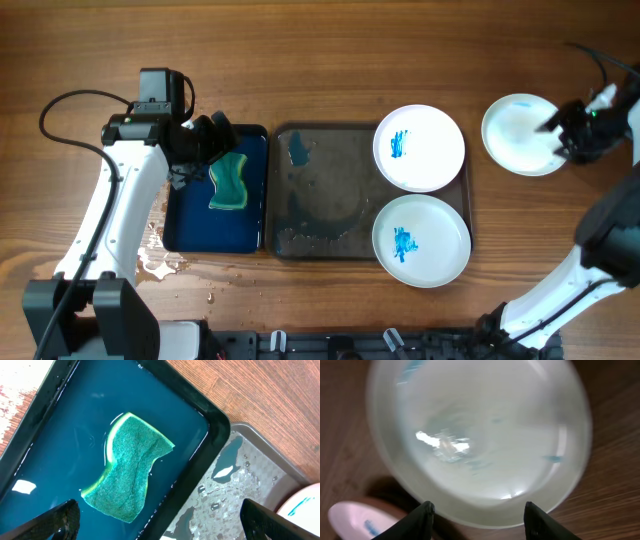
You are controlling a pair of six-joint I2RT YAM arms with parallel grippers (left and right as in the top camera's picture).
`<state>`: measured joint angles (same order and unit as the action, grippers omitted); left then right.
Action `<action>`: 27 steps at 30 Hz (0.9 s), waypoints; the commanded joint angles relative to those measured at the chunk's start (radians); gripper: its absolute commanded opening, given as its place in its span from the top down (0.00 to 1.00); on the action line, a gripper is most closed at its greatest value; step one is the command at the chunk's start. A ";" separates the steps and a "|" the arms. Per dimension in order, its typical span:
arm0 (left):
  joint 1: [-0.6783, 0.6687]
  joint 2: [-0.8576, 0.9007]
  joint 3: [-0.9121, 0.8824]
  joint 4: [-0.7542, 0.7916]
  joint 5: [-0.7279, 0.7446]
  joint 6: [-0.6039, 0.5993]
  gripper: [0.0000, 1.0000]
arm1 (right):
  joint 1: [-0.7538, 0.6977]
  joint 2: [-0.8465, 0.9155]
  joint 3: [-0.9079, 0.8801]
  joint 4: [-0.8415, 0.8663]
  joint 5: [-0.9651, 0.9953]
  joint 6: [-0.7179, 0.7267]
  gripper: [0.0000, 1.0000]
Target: Clean dirty plates on tray and stack at the side
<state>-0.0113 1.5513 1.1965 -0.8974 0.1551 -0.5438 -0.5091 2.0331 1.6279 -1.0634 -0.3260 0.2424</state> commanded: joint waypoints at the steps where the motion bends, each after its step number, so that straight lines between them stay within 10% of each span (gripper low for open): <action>1: -0.004 0.005 0.014 -0.001 0.002 0.016 0.00 | 0.128 -0.135 0.037 -0.004 -0.010 -0.078 0.41; 17: -0.004 0.005 0.014 0.000 0.002 0.016 0.00 | 0.373 0.016 -0.198 0.097 -0.008 -0.056 0.38; 24: -0.004 0.005 0.014 -0.001 0.002 0.020 0.01 | 0.439 0.043 -0.262 0.197 -0.011 -0.002 0.74; 27: -0.004 0.005 0.014 -0.006 0.002 0.020 0.01 | 0.451 0.043 -0.262 0.206 -0.010 0.000 0.64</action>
<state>-0.0113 1.5520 1.1965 -0.8978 0.1551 -0.5365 -0.0952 2.0579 1.3777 -0.8593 -0.2825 0.2207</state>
